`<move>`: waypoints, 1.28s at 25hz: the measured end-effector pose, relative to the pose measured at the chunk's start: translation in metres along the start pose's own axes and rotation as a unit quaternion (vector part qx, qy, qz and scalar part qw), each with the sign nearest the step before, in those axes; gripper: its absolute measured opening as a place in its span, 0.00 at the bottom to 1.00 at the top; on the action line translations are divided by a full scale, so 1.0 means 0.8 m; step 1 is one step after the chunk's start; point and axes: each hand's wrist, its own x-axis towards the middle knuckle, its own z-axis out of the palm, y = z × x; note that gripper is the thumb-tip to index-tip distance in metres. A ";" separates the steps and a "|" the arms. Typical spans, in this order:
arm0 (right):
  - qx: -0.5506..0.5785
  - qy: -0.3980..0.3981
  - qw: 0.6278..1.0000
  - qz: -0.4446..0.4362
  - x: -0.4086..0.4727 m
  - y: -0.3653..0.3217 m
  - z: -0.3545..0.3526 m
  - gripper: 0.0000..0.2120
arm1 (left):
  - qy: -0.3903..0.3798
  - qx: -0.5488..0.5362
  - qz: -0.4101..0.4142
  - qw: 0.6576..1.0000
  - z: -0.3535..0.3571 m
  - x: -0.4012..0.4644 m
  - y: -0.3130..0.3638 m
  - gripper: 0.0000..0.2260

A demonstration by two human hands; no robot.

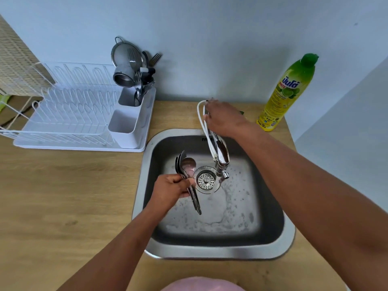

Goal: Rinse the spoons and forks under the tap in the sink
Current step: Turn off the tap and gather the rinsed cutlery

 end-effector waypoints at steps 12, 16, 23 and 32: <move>0.011 -0.009 0.999 0.028 -0.064 -0.037 -0.022 0.15 | -0.006 0.006 0.029 1.000 -0.031 -0.023 0.032 0.03; 0.259 0.083 0.962 0.038 -0.156 -0.092 -0.007 0.18 | -0.031 0.000 0.053 0.998 -0.042 -0.037 0.059 0.05; 0.358 0.045 0.930 0.067 -0.206 -0.140 0.047 0.06 | -0.081 0.001 0.117 0.990 -0.060 -0.053 0.121 0.05; 0.386 0.101 0.915 0.059 -0.177 -0.155 0.055 0.16 | -0.106 0.036 0.134 0.985 -0.093 -0.047 0.140 0.05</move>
